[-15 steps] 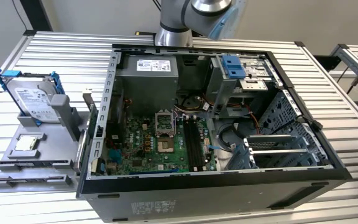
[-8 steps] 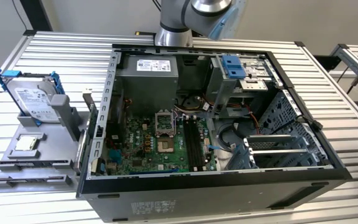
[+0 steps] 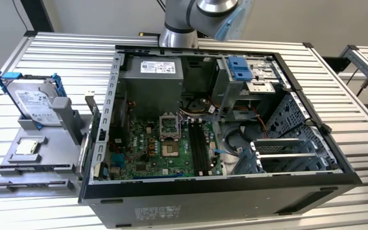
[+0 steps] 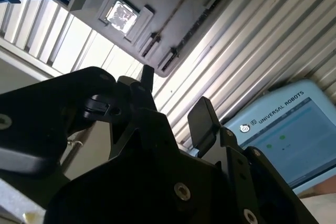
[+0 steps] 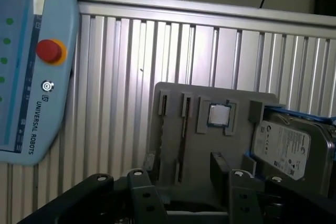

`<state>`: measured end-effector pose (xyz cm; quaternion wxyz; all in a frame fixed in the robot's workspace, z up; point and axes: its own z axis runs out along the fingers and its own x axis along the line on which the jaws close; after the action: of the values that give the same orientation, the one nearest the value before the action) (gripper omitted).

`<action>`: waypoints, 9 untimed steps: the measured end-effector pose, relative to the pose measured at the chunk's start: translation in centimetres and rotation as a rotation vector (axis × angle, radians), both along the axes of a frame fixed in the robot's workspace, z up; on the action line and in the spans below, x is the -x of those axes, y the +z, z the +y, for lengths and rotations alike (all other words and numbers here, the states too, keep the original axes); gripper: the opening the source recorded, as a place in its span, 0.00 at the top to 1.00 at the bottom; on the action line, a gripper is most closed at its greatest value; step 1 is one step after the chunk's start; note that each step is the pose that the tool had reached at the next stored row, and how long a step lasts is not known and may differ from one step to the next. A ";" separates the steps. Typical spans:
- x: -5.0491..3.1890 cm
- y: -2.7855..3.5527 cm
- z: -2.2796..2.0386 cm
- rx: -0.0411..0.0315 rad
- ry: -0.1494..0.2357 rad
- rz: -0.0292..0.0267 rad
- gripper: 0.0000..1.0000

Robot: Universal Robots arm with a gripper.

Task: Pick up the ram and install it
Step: 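Pick up the ram and move it above insertion slot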

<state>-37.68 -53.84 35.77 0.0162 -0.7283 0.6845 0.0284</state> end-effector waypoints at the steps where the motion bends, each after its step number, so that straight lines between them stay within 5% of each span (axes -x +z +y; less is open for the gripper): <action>1: -0.04 -0.19 0.00 0.0005 0.000 0.0000 0.00; 9: -0.28 -1.51 0.01 -0.0011 0.000 0.0000 0.00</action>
<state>-37.40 -53.83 34.25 0.0166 -0.7283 0.6845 0.0288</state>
